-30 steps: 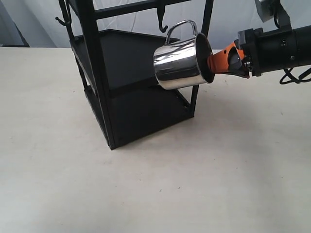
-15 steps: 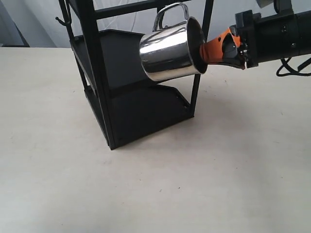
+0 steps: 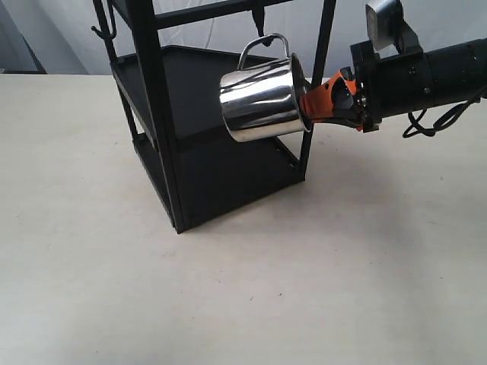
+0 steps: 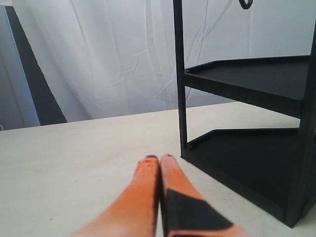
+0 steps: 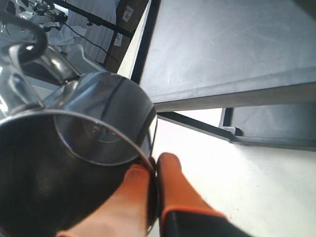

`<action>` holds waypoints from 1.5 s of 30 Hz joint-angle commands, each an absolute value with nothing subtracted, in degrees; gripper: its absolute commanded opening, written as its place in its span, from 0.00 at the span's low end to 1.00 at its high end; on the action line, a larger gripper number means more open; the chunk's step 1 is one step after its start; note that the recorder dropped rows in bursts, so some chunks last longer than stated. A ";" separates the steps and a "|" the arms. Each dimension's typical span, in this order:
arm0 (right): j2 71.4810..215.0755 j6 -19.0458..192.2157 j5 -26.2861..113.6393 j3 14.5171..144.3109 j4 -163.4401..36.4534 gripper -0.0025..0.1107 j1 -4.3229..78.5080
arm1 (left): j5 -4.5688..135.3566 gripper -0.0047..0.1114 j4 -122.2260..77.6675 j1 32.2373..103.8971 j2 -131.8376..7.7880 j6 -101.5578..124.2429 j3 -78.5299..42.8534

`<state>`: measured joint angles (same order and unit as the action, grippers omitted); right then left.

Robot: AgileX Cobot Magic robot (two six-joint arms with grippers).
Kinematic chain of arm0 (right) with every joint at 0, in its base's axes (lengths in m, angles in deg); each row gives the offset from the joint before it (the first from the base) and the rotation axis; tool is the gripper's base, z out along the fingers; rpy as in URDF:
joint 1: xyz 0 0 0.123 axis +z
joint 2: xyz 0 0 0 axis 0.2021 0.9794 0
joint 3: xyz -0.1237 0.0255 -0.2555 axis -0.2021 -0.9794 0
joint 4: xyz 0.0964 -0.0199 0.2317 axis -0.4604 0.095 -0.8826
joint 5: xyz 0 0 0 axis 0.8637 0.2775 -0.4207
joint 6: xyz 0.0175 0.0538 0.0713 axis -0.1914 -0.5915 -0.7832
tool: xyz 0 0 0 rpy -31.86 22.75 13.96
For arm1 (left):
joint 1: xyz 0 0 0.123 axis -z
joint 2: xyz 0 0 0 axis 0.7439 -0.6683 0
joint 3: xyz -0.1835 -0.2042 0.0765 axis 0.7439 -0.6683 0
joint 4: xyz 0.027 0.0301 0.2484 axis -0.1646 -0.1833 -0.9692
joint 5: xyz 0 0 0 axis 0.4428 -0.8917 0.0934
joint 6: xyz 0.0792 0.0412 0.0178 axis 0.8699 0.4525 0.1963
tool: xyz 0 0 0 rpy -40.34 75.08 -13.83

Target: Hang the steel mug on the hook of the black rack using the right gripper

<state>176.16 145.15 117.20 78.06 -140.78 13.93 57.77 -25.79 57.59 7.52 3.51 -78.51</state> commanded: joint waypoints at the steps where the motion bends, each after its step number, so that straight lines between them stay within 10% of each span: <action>1: 176.97 144.31 113.64 78.02 -136.47 0.01 13.46 | 58.07 0.05 -26.16 57.86 7.79 3.36 -78.53; 17: 176.97 143.37 113.64 78.02 -133.64 0.04 13.46 | 58.07 0.05 -26.16 57.86 7.79 3.36 -78.53; 26: 176.97 141.76 113.64 78.12 -133.64 0.56 13.46 | 58.07 0.05 -26.16 57.86 7.79 3.36 -78.53; 45: 175.46 136.87 113.64 78.12 -124.82 0.53 12.35 | 58.07 0.05 -26.16 57.86 7.79 3.36 -78.53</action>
<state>176.79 139.77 113.77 78.30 -128.61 12.98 57.77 -25.79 57.59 7.52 3.51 -78.51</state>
